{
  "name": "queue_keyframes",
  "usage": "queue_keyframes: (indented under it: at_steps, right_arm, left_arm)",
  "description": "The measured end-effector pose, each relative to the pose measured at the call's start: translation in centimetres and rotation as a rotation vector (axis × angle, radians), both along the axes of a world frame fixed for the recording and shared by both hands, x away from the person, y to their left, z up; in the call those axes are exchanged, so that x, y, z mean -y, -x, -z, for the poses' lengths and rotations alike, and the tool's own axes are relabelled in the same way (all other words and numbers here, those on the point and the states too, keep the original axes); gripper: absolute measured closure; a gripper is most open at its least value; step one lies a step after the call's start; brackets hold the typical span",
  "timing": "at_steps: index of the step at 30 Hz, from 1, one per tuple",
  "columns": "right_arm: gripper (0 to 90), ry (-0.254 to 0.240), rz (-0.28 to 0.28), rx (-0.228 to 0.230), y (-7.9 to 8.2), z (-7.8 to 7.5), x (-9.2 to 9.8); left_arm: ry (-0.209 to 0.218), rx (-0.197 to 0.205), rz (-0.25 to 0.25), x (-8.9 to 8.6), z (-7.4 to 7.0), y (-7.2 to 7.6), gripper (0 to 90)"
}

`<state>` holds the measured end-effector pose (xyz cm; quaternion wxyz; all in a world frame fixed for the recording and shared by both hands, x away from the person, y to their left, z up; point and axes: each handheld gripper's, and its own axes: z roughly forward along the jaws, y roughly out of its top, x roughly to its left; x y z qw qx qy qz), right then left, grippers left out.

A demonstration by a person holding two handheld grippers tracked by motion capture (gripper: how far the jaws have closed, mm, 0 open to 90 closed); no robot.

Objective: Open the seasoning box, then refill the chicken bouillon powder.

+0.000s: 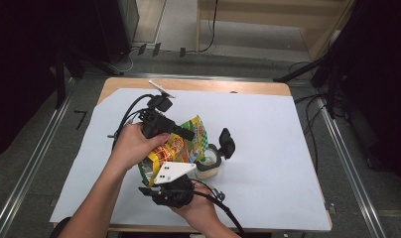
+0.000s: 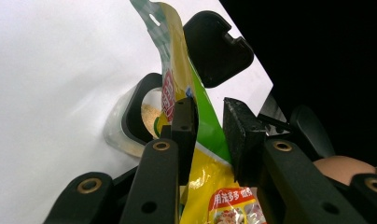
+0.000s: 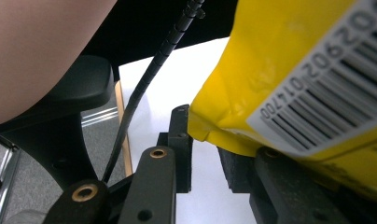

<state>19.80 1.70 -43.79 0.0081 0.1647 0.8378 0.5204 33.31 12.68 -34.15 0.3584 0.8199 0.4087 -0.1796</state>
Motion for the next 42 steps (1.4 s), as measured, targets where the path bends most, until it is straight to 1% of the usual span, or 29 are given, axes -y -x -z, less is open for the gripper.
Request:
queue_keyframes:
  at_steps: [3,7,8,12,16,29,42]
  right_arm:
    - [76.9,0.002,-0.001,-0.001,-0.09,0.09,-0.02]
    - [77.0,0.002,-0.003,-0.009,-0.08,0.14,-0.03]
    - [76.9,0.002,-0.002,-0.005,-0.11,0.13,-0.02]
    - [77.0,-0.004,-0.004,-0.016,-0.16,0.11,0.01]
    - [77.0,-0.004,-0.008,-0.025,-0.13,0.05,0.01]
    - [77.1,0.003,-0.008,-0.025,-0.23,0.11,0.06]
    - [77.1,0.011,-0.014,-0.027,-0.21,0.01,-0.11]
  left_arm:
    - [0.001,-0.006,-0.005,-0.03,0.16,-0.06,75.1]
    - [0.015,-0.025,-0.009,-0.14,0.29,-0.15,74.9]
    - [0.016,-0.026,-0.012,-0.15,0.32,-0.16,74.7]
    - [0.015,-0.035,-0.014,-0.19,0.42,-0.26,74.5]
    - [0.017,-0.036,-0.013,-0.20,0.49,-0.30,74.4]
    - [0.015,-0.032,-0.013,-0.14,0.62,-0.33,74.2]
    - [0.017,-0.028,-0.019,-0.46,0.58,-0.29,73.9]
